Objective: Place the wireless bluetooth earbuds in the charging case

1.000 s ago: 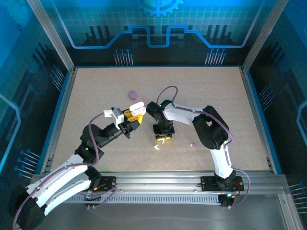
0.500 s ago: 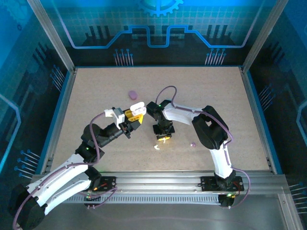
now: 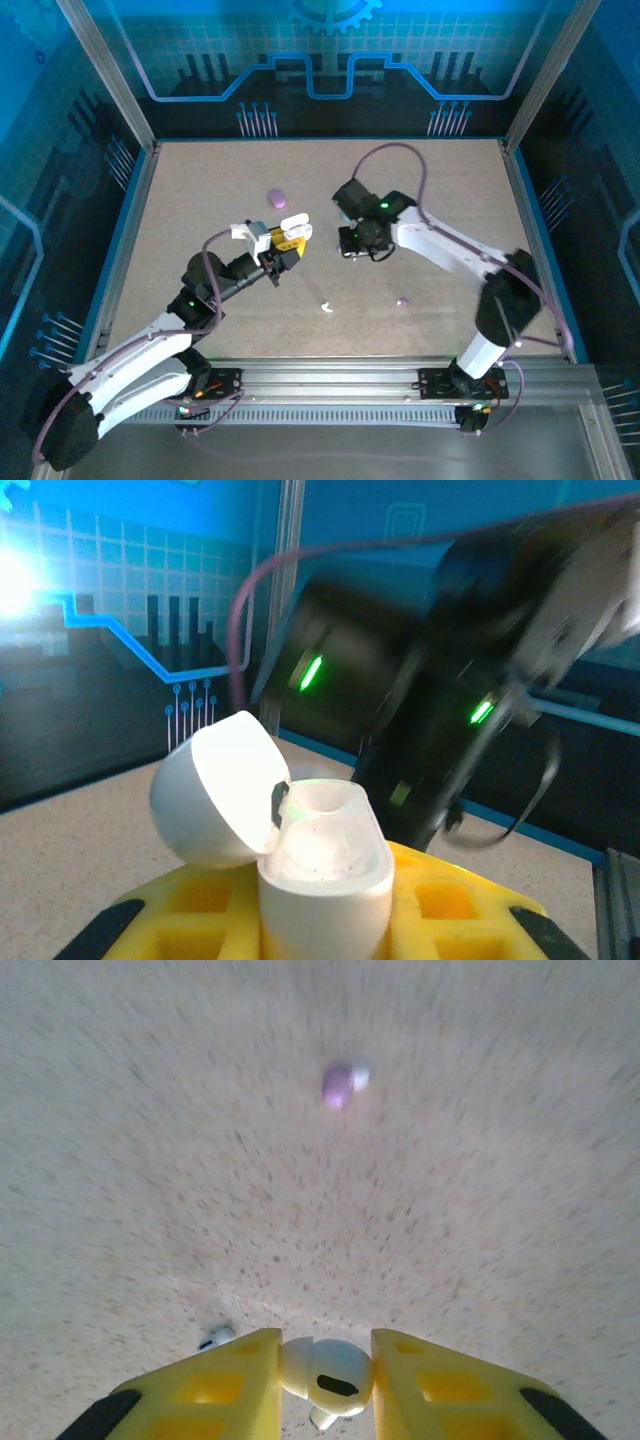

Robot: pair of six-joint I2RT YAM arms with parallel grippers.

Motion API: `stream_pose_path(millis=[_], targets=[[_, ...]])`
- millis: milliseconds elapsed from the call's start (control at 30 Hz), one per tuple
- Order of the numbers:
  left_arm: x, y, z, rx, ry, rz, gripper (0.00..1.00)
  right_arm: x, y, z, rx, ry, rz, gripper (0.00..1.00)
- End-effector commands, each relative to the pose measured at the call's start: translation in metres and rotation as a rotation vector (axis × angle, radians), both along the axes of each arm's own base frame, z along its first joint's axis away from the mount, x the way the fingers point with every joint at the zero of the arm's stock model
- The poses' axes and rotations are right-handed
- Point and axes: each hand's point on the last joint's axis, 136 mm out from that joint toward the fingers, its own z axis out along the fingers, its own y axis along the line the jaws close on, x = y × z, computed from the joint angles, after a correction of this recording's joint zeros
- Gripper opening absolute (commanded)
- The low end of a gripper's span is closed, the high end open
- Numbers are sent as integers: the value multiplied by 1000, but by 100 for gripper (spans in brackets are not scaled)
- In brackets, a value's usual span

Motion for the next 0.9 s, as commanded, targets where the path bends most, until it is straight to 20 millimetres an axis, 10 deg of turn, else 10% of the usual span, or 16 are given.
stream_pose_path(millis=[0, 333, 867], targets=[[3, -6, 16, -61, -26, -14, 21, 12, -16, 56, 15, -214, 10, 28], [15, -31, 2, -52, 3, -37, 22, 0, -6, 162, 206, -517, 132, 28], [15, -45, 9, -58, -13, -70, 22, -17, 48, 176, 308, -566, 307, 28]])
